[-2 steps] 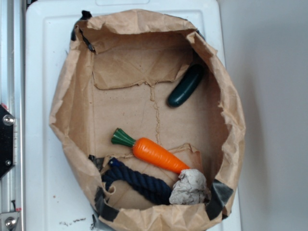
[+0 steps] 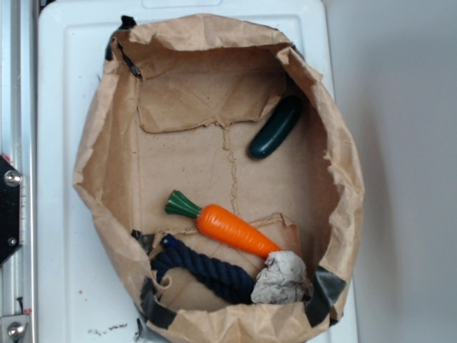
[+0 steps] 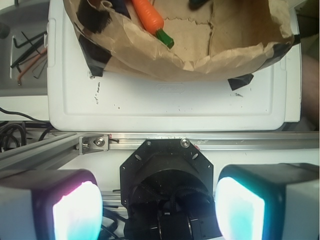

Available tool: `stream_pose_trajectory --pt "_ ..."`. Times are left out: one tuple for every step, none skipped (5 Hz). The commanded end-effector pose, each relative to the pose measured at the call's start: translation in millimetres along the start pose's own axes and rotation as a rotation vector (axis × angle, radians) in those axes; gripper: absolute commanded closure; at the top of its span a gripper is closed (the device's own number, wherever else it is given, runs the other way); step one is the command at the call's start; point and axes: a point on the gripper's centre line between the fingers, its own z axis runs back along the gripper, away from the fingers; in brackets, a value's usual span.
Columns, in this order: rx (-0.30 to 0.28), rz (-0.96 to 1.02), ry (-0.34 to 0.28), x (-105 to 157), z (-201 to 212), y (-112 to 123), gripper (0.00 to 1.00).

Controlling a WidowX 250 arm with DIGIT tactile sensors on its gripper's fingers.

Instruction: Grab the blue rope.

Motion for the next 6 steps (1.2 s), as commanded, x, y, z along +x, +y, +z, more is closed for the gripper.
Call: stream_pose_trajectory --pt "0.001 0.082 0.009 83.2 -24.3 -33.4 0.0" --pt "0.026 0.129 -0.015 115.4 -47.3 -31.9 0.0" --pt "-0.01 0.11 -0.045 142.4 -61.6 -10.2 0.0" --pt "-0.048 0.074 -0.083 151.8 -68.7 10.9 0.0" --pt "-0.096 0.08 -0.123 160.4 -70.4 30.3 0.0" --pt "-0.103 0.093 -0.124 169.0 -86.7 30.8 0.0"
